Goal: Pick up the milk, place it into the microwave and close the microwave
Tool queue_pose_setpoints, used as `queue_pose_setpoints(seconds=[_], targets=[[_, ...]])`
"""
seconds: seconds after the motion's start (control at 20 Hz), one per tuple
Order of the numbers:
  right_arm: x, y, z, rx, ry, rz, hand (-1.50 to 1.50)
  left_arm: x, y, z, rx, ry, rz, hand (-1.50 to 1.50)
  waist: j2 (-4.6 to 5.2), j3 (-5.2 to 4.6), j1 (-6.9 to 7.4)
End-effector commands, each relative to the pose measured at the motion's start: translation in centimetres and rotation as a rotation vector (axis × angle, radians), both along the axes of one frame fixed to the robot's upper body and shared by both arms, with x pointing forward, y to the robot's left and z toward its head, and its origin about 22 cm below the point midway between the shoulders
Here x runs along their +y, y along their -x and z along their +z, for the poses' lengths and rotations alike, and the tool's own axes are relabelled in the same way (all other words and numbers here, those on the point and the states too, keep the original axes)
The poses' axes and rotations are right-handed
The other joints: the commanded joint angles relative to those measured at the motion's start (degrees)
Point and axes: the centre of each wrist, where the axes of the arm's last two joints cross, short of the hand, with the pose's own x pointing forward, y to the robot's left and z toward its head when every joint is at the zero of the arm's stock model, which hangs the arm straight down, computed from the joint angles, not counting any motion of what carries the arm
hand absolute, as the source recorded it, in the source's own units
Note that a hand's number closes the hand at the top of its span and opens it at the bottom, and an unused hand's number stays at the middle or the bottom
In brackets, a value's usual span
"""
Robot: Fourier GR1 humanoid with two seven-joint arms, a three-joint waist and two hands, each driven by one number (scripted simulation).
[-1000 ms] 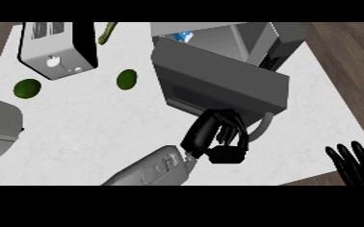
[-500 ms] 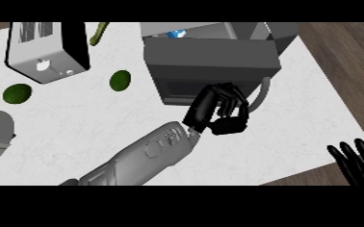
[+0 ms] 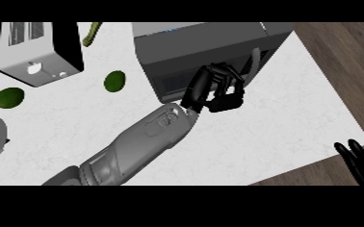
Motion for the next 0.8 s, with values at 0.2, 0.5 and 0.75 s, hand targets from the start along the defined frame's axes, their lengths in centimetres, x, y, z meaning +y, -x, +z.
queue_pose_setpoints(seconds=[0.2, 0.5, 0.75], targets=[[0.0, -0.4, 1.1, -0.029, -0.009, 0.021, -1.5, 0.6, -1.6, 0.6, 0.047, 0.085, 0.047, 1.5, 0.72, 0.03, -1.61], [0.2, -0.4, 1.7, -0.031, -0.021, 0.039, -1.5, 1.3, -2.0, -0.1, 0.05, 0.097, 0.129, 1.5, 0.85, 0.06, -1.18], [0.6, -0.6, 2.3, -0.053, -0.013, 0.106, -1.5, 1.2, -2.1, 0.1, 0.003, 0.128, 0.142, 1.5, 1.07, 0.04, -1.46]])
